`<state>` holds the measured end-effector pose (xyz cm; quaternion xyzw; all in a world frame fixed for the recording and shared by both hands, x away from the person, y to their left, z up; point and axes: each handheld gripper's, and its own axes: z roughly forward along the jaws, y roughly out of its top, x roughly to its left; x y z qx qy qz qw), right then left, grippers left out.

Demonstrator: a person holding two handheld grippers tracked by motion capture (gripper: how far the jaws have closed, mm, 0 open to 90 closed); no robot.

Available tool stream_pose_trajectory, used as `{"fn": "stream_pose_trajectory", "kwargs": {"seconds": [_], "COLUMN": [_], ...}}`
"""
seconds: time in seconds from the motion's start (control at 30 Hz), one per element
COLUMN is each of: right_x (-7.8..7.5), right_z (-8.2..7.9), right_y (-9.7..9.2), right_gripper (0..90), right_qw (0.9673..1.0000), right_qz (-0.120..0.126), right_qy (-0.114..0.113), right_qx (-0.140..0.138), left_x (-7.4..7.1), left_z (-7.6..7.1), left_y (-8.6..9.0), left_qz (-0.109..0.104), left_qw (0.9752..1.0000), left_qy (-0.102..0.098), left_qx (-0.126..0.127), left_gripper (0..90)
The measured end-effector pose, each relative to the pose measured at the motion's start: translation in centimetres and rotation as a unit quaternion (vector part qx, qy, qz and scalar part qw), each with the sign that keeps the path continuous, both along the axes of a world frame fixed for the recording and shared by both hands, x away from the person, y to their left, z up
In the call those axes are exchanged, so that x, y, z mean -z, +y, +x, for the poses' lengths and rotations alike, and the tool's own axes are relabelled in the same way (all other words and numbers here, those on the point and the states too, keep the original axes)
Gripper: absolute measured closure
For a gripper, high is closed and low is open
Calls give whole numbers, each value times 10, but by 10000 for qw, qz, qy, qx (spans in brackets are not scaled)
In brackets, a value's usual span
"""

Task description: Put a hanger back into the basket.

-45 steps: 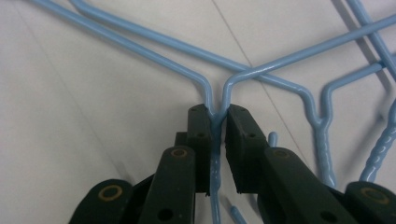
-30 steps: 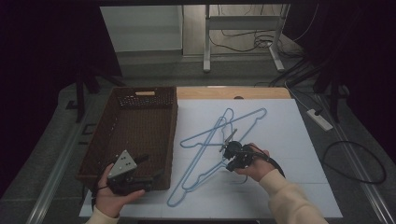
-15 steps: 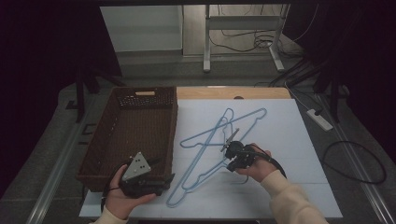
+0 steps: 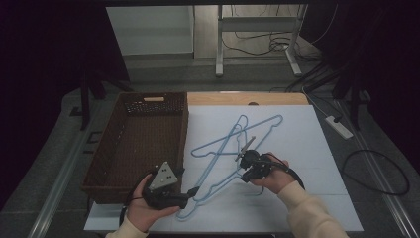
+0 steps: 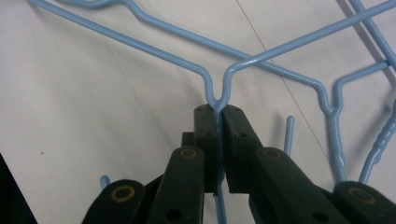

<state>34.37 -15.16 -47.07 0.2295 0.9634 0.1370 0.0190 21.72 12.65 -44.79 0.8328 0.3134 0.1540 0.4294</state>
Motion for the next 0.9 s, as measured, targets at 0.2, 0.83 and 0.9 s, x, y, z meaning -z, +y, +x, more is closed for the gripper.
{"fn": "stream_pose_trajectory", "kwargs": {"seconds": [0.2,0.83,0.9], "right_x": [-1,-2,-2], "right_z": [-1,-4,-5], "right_y": [1,-1,-1], "right_gripper": [855,854,854], "right_qw": [10000,10000,10000], "right_qz": [24,34,16], "right_qy": [-6,22,27], "right_qx": [-20,-23,-34], "left_x": [5,21,22], "left_z": [2,7,8], "left_y": [-18,-68,-70], "left_qz": [138,575,599], "left_qw": [9995,9960,9956], "left_qy": [195,410,430], "left_qx": [207,555,585], "left_gripper": [264,260,258]}}
